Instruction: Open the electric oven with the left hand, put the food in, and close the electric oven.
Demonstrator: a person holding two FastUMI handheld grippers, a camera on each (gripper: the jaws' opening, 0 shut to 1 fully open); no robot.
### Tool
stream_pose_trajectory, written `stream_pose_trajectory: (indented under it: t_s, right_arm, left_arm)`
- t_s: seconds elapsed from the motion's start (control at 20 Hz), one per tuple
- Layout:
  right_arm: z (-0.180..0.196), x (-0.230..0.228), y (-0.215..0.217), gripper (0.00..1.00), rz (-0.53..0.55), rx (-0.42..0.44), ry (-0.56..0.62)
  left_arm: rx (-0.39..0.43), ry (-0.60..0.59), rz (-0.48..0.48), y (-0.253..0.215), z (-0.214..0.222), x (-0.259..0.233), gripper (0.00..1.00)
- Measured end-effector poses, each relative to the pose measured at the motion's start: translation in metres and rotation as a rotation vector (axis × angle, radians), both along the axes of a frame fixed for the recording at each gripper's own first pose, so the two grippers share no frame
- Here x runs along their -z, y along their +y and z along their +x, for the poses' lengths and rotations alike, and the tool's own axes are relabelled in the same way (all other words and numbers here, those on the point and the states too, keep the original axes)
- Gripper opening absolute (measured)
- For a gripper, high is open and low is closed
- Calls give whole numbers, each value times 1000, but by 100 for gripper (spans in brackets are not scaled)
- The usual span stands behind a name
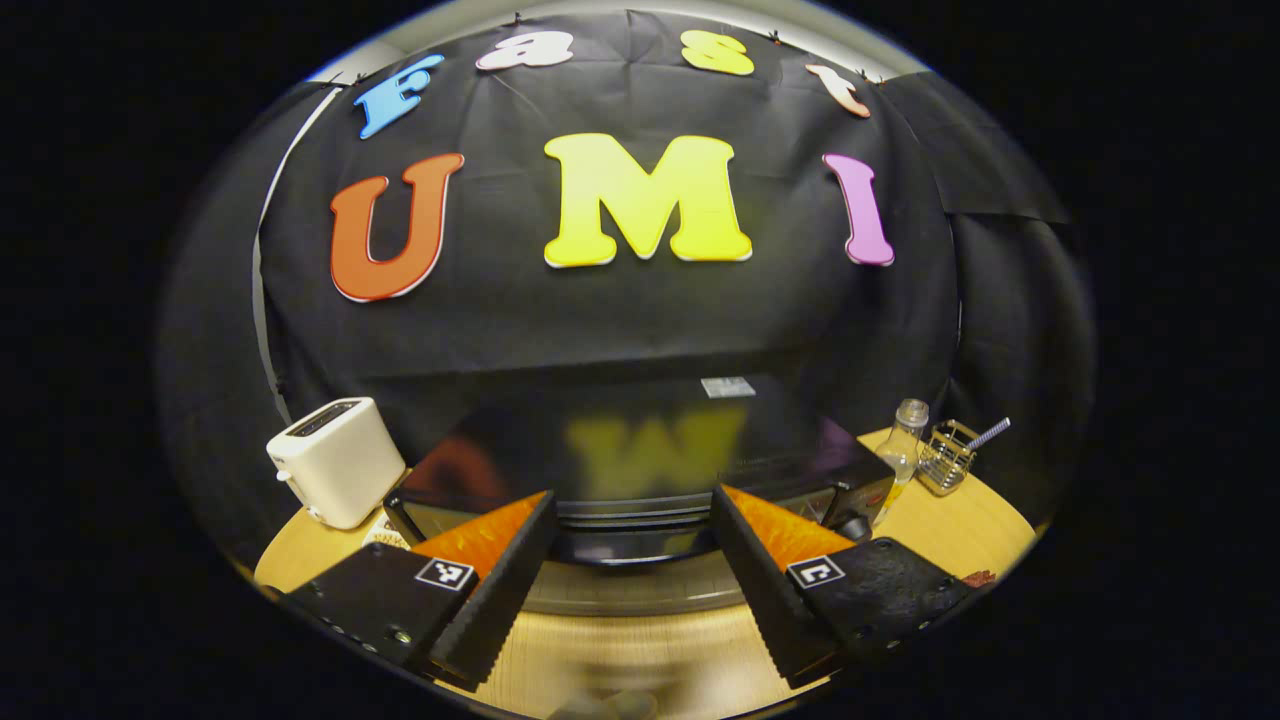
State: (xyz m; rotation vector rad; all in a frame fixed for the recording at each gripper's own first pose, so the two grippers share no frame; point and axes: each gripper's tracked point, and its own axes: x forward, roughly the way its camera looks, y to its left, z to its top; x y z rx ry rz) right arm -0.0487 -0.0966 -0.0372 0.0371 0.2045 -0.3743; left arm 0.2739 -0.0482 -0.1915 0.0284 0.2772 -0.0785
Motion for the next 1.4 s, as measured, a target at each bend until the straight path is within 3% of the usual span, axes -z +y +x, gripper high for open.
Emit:
stream_pose_trajectory:
  t_s: [0.3, 0.65, 1.4]
  right_arm:
    - [5, 4, 10, 97, 7, -23, 0]
    - [9, 6, 34, 97, 17, -81, -8]
    - [-16, 24, 52, 100, 46, -112, 25]
  left_arm:
    - [4, 12, -1, 0, -9, 2, 98]
    - [15, 26, -12, 3, -54, 15, 97]
    - [-7, 203, -10, 13, -145, 102, 97]
